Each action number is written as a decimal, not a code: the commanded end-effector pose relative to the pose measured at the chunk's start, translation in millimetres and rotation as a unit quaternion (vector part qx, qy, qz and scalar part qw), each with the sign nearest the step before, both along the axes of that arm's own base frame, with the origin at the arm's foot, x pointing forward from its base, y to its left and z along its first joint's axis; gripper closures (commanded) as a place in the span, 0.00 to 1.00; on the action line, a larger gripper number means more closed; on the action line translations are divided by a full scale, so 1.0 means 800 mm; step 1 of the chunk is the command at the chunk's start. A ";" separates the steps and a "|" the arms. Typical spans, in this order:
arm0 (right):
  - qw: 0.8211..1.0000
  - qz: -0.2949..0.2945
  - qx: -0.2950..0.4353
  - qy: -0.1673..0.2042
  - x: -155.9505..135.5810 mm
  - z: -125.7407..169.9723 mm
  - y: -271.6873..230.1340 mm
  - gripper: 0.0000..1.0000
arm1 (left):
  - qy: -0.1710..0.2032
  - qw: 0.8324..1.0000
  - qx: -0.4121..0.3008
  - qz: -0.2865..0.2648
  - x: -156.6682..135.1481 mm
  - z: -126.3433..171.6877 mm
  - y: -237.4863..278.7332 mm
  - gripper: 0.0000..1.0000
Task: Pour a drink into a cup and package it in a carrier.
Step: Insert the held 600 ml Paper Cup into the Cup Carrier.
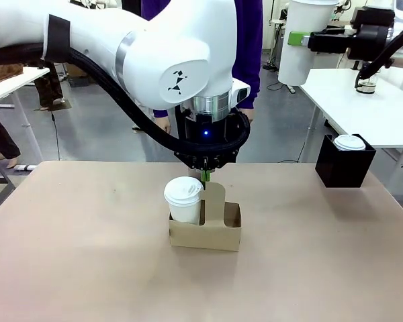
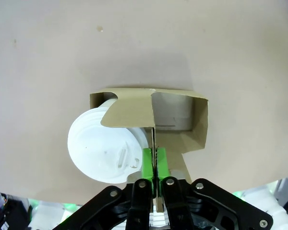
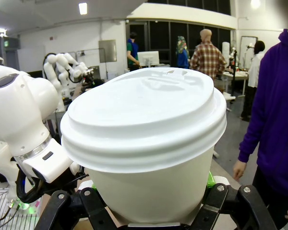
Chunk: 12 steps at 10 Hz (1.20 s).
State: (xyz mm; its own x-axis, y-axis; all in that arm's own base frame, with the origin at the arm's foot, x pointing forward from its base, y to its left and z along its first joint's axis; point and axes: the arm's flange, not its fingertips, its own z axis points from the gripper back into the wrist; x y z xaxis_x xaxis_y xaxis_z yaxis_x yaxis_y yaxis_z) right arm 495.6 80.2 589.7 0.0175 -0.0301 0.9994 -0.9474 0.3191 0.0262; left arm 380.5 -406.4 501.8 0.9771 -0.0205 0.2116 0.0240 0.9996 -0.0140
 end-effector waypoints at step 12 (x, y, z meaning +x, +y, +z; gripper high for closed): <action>0.978 0.201 -0.003 -0.061 -0.014 -0.117 0.090 0.20 | -0.008 0.900 -0.134 -0.414 0.043 0.101 0.315 0.00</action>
State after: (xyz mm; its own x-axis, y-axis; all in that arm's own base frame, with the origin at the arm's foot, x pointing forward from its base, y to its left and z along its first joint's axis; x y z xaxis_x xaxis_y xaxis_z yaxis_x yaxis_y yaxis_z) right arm 490.3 143.9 500.5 -0.0601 -0.0280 0.9978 -0.9963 -0.0600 -0.0617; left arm 418.9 -167.2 590.1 0.7271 -0.6219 0.2908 0.6846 0.6882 -0.2401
